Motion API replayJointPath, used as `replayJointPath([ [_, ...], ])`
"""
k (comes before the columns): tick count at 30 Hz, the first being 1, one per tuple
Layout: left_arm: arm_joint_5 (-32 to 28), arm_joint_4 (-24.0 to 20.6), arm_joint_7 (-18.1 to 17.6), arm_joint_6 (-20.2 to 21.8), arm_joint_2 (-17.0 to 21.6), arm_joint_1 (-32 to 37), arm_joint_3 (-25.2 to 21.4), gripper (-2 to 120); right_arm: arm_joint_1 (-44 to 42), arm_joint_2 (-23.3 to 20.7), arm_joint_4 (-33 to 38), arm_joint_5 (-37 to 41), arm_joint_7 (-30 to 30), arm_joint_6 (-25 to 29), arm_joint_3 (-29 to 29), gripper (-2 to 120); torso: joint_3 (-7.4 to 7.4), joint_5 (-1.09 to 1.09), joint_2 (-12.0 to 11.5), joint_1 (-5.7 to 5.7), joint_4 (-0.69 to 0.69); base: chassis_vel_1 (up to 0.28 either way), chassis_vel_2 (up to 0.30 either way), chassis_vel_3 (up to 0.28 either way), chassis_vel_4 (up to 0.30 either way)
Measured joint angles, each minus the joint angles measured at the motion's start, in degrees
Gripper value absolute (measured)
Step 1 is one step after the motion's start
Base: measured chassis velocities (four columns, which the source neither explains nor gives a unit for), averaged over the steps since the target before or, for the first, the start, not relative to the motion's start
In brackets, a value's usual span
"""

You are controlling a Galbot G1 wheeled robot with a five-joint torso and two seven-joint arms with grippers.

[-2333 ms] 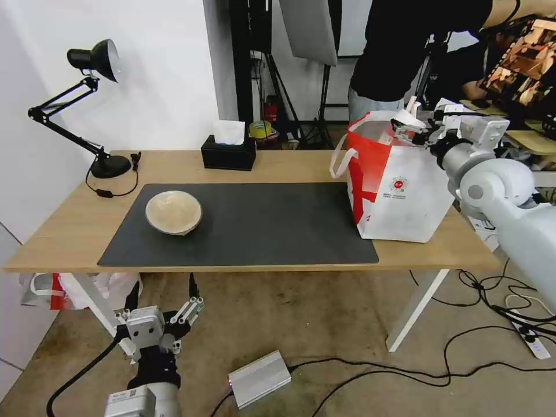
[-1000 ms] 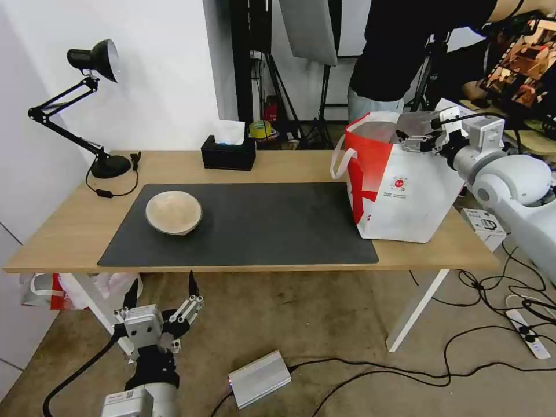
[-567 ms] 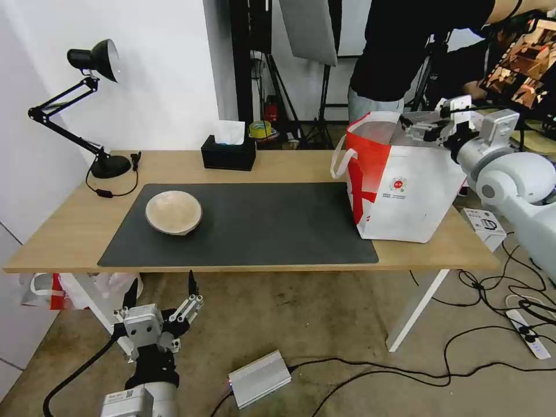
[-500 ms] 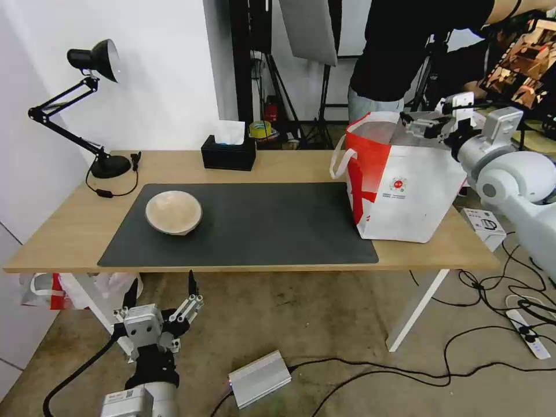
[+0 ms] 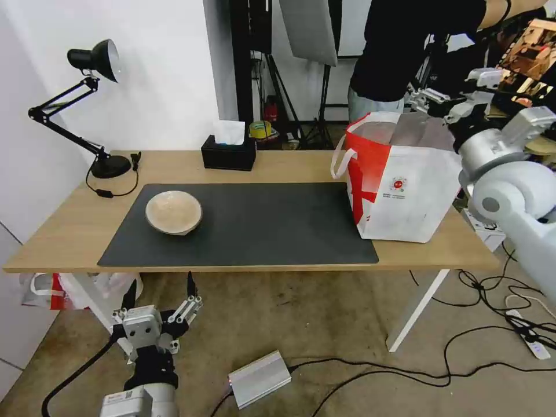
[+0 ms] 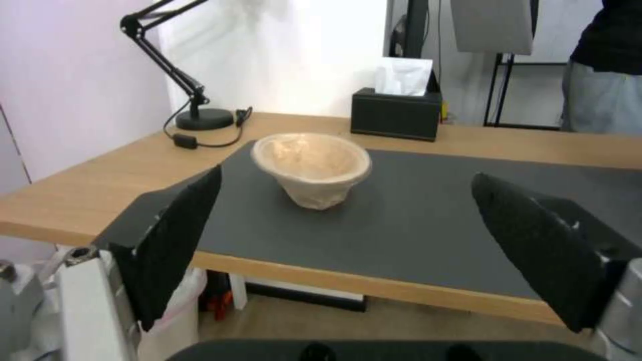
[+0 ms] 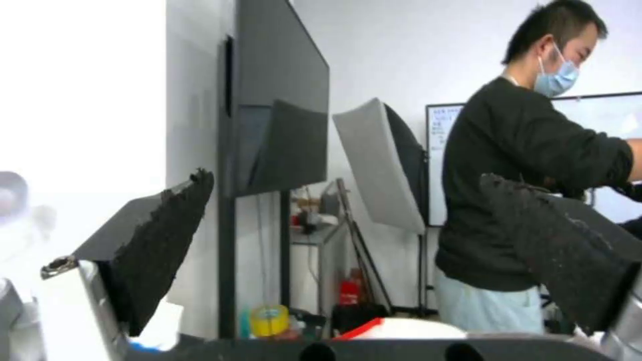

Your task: Pick up the trash from the table and place it into the takeout bag.

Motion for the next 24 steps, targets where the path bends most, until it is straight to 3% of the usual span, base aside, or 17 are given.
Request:
replayJointPath([
  [12,0.0,0.0,0.0,-0.2,0.0,0.1,0.0,100,-11.2,0.6,7.4,-2.9,0.8,3.5,6.8,100,0.00,0.00,0.0,0.00,0.00,0.000,0.000,0.000,0.000],
  [16,0.0,0.0,0.0,-0.2,0.0,0.0,0.0,100,-18.3,2.2,11.7,-5.2,2.1,5.7,11.5,100,0.00,0.00,0.0,0.00,0.01,0.000,0.000,0.000,0.000],
  [24,-0.2,0.0,0.0,-0.3,0.0,0.1,-0.2,100,-25.6,4.1,16.0,-8.1,3.6,7.1,14.6,100,0.00,0.00,0.0,0.00,0.00,0.000,0.000,0.000,0.000],
])
